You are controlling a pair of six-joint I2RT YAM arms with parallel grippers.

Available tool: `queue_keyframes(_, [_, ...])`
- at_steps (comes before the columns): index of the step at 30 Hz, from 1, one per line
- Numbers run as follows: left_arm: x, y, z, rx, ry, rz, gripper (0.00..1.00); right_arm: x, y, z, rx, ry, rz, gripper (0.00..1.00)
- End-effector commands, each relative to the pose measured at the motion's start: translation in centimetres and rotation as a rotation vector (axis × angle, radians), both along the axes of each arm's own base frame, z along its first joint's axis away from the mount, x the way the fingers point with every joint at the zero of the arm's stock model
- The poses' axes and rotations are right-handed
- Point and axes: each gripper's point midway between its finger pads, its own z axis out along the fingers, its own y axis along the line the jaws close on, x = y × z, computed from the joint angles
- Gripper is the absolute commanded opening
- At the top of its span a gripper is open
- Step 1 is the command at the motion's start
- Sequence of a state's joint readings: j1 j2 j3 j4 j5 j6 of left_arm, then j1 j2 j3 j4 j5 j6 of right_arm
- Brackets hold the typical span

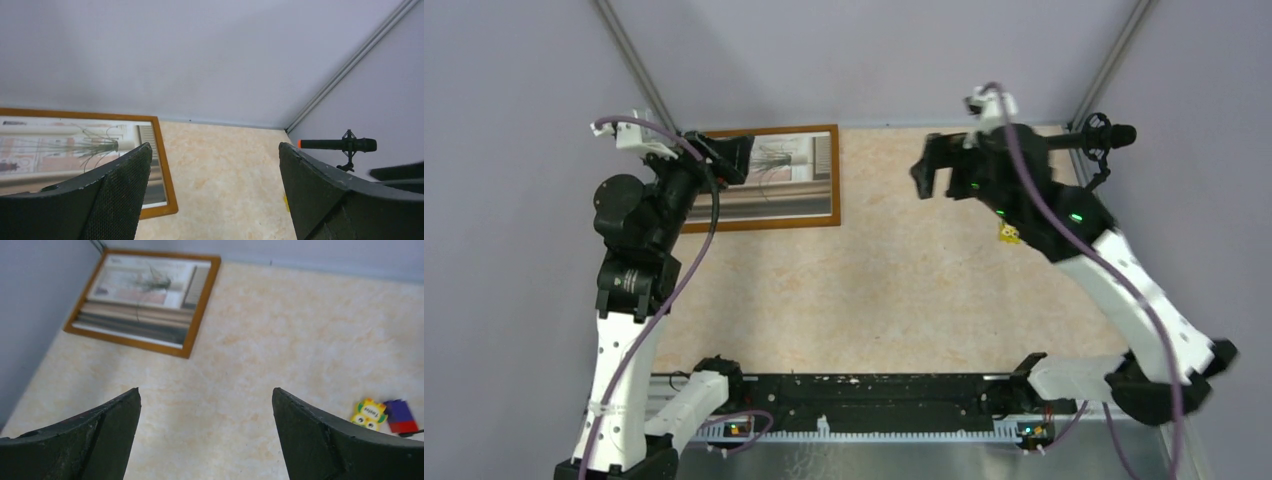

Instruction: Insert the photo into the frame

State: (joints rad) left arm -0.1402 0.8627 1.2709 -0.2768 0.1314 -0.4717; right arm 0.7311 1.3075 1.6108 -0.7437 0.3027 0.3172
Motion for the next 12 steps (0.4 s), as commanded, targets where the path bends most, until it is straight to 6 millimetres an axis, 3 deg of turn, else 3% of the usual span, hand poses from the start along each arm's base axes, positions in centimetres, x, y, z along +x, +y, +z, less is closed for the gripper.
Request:
queue_keyframes(1, [-0.1, -0.9, 4.5, 0.015, -0.132, -0.052, 0.99, -4.4, -6.1, 6.4, 0.001, -0.188, -0.03, 0.99])
queue_keyframes(5, [-0.6, -0.8, 6.0, 0.016, -0.15, -0.048, 0.99, -8.5, -10.9, 13.0, 0.112, -0.372, -0.08, 0.99])
queue_keyframes(8, [-1.2, -0.5, 6.8, 0.014, -0.167, -0.037, 0.99, -11.4, -13.9, 16.7, 0.191, -0.492, -0.1, 0.99])
queue_keyframes(12, [-1.8, -0.5, 7.3, -0.004, -0.179, -0.038, 0.99, -13.3, -17.0, 18.9, 0.245, -0.551, -0.169, 0.99])
